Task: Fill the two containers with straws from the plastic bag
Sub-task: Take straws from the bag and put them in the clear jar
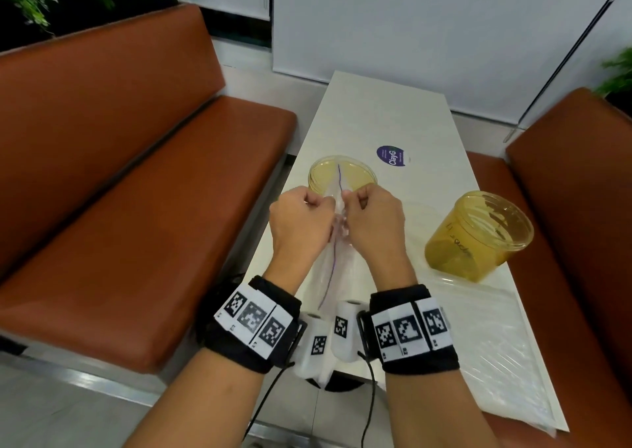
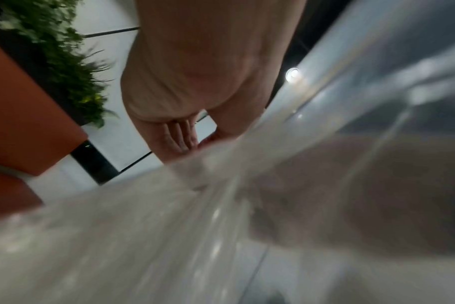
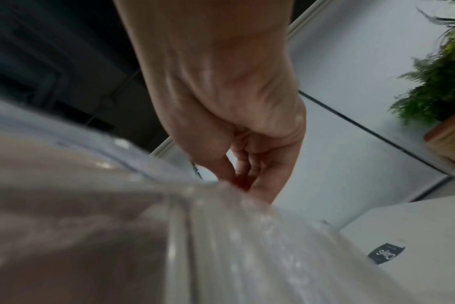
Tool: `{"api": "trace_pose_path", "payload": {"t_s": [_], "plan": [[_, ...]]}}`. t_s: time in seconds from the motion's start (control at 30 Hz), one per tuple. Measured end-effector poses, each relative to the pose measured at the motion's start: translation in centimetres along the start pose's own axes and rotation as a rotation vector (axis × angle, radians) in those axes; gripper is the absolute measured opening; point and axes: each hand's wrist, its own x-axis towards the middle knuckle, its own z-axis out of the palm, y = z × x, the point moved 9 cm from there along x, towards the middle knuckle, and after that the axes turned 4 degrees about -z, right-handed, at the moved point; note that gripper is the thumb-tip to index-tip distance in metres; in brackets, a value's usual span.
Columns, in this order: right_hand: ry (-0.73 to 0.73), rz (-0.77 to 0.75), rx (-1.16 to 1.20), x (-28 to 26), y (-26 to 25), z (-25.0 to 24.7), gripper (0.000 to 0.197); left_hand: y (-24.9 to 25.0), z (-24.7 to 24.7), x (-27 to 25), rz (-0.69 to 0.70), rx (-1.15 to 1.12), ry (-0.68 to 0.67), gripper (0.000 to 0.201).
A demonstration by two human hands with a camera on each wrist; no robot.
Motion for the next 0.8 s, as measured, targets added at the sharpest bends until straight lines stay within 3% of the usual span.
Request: {"api": "trace_pose_path", "payload": {"t_s": [0.1, 0.23, 0.37, 0.43, 0.57, 0.67, 0.73, 0.8], "plan": [[0.060, 0.071, 0.086, 0.4, 1.8, -1.1, 0.021, -1.3, -0.8, 0.6, -0.105, -0.101, -0.010, 0.010], [0.105, 0.064, 0.065, 0.7, 2.0, -3.5, 0.005, 0.0, -2.0, 0.9, 0.007, 0.010, -0.053, 0.023], [-0.006, 0.002, -0.087, 1.1, 1.3, -3.5, 0.039, 0.6, -2.0, 1.6, 0.045, 0.265, -0.067, 0.030], [-0.052, 0.045, -0.105, 1.1, 1.7, -3.3, 0.030, 0.8, -2.2, 1.4, 0.032, 0.333, -0.063, 0.015], [-0.109, 0.067, -0.281, 1.8, 2.8, -4.9, 0.021, 1.1, -2.2, 1.3, 0.085, 0.590, -0.199, 0.045], [-0.169, 0.081, -0.546, 2.4, 4.0, -5.9, 0.040, 1.4, -2.5, 1.4, 0.148, 0.711, -0.300, 0.068], [-0.140, 0.092, -0.704, 2.2, 3.2, -6.4, 0.030, 1.6, -2.1, 1.3, 0.209, 0.756, -0.324, 0.071], [-0.026, -0.021, -0.724, 1.9, 0.4, -6.6, 0.024, 1.8, -1.5, 1.0, 0.254, 0.762, -0.327, 0.068]]}}
